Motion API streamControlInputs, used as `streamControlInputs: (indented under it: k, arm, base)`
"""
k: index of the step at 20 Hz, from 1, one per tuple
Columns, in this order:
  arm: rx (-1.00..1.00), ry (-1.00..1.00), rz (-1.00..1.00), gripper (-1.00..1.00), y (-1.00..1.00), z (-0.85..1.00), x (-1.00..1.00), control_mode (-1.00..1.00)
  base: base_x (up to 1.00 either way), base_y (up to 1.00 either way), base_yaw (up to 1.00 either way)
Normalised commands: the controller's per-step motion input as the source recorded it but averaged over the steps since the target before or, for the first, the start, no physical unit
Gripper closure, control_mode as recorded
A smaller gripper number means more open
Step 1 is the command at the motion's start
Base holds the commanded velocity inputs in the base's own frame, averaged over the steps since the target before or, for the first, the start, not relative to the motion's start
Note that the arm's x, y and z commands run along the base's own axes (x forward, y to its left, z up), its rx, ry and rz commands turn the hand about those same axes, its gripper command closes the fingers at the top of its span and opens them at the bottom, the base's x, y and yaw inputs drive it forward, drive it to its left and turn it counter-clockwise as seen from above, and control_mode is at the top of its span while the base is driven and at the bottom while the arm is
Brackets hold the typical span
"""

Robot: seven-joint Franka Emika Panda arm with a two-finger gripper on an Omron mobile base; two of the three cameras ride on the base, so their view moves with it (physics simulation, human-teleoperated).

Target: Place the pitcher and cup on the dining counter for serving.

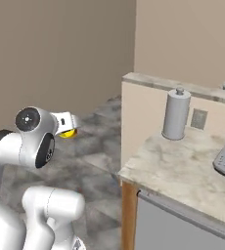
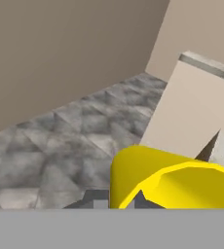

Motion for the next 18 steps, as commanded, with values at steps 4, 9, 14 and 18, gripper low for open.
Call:
streamControlInputs:
  k: [4,9,14,18]
  arm:
    - [0.0,0.0,0.0,1.0,0.0,0.0,0.0,1.0]
    - [0.0,0.0,0.0,1.0,0.0,0.0,0.0,1.0]
    - [0.0,0.0,0.0,1.0,0.0,0.0,0.0,1.0]
    - [0.0,0.0,0.0,1.0,0.0,0.0,0.0,1.0]
  base:
    - [1.0,1.0,-0.09]
    - [1.0,1.0,-0.29]
    - [1.0,1.0,-0.41]
    - [1.0,1.0,-0.43]
